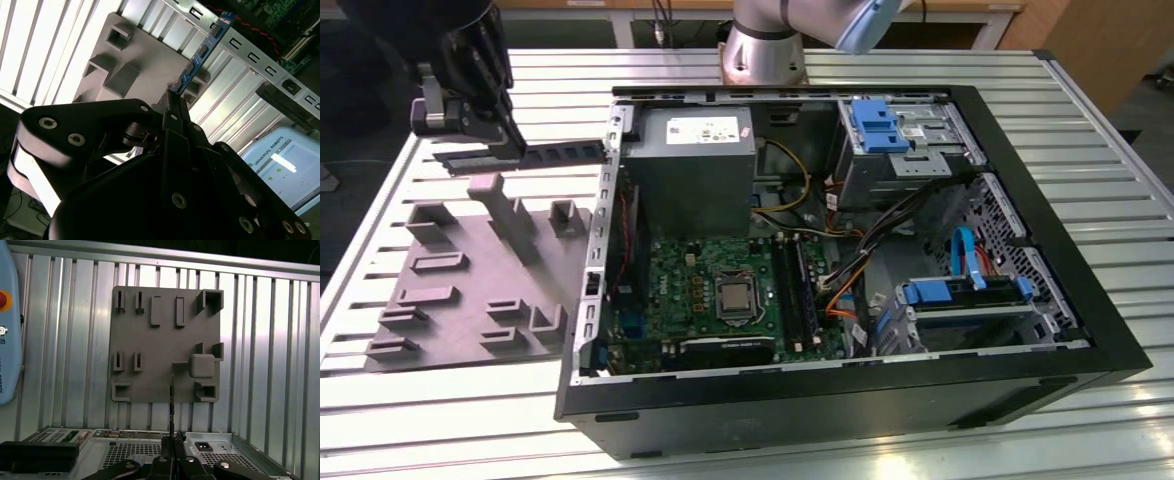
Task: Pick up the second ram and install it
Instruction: 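Pick up the second ram and move it above second insertion slot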
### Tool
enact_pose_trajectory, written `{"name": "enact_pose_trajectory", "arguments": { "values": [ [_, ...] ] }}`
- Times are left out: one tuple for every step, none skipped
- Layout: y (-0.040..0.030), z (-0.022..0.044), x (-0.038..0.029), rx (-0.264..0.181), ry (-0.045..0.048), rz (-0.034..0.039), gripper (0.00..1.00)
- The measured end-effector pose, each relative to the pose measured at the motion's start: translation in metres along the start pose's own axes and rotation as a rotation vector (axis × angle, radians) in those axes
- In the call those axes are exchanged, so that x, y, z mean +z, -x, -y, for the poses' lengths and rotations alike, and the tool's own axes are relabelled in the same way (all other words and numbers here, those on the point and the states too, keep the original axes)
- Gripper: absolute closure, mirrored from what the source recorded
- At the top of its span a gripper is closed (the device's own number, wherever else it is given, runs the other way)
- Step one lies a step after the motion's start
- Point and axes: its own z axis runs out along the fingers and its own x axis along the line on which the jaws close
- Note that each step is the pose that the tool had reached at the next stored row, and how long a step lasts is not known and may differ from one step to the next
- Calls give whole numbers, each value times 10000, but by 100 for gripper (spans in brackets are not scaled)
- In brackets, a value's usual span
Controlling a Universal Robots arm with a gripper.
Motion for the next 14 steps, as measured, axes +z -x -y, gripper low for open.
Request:
{"name": "enact_pose_trajectory", "arguments": {
  "values": [
    [0,10,0,0,0,0,88],
    [-1,20,0,0,0,0,88],
    [-1,29,0,0,-1,0,88],
    [-2,39,0,0,0,0,88],
    [-2,50,-1,0,0,0,88],
    [-2,60,-1,0,0,0,88],
    [-3,69,-1,-1,0,0,88],
    [-3,78,-1,0,-1,0,88],
    [-4,89,-1,-1,-1,0,88],
    [-4,98,-1,0,0,0,88],
    [-4,108,-2,0,0,0,88],
    [-5,118,-2,0,0,0,88],
    [-5,128,-2,-1,0,0,88],
    [-6,137,-2,0,0,0,88]
  ]
}}
